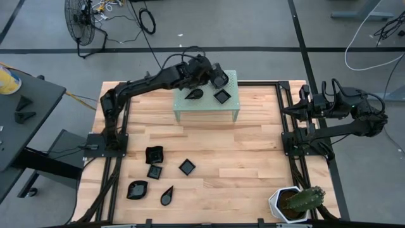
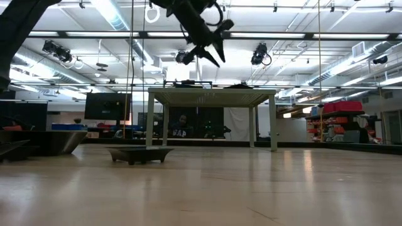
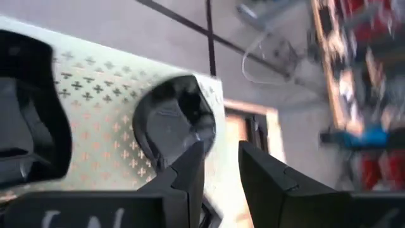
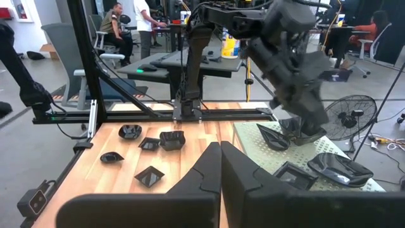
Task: Pick & Place Mini shaped plates
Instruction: Stack the distorted square plate on top of the distorted square plate on the shelf
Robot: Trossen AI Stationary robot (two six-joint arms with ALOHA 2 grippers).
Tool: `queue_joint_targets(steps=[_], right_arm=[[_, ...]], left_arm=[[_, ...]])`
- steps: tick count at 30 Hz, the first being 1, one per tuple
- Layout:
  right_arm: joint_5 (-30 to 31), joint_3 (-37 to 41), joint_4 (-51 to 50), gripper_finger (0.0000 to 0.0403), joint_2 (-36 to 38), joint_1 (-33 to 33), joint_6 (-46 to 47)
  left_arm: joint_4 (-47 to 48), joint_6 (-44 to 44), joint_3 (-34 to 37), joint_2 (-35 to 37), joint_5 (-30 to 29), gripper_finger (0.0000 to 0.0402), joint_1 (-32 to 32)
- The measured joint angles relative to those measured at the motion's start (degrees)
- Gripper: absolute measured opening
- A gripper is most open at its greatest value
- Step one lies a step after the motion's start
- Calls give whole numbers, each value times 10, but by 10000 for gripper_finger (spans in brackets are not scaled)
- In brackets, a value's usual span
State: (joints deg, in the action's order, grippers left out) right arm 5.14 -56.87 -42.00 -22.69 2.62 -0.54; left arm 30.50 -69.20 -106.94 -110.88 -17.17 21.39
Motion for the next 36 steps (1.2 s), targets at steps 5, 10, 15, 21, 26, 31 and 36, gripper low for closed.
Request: queue_joint_targets(steps=[5, 10, 15, 21, 26, 31, 36], right_arm=[[0, 0, 0, 4, 0, 0, 0], [0, 0, 0, 4, 0, 0, 0], [0, 0, 0, 4, 0, 0, 0], [0, 0, 0, 4, 0, 0, 0], [0, 0, 0, 4, 0, 0, 0], [0, 0, 0, 4, 0, 0, 0], [0, 0, 0, 4, 0, 0, 0]], left_arm=[[16, 111, 0, 12, 4, 101, -34], [21, 251, 0, 19, 6, 101, -69], [53, 341, 0, 20, 3, 101, -106], [64, 355, 31, 20, 4, 101, -131], [61, 350, 68, 20, 39, 104, -140], [24, 349, 120, 43, 71, 137, -144], [15, 330, 179, 76, 79, 190, -147]])
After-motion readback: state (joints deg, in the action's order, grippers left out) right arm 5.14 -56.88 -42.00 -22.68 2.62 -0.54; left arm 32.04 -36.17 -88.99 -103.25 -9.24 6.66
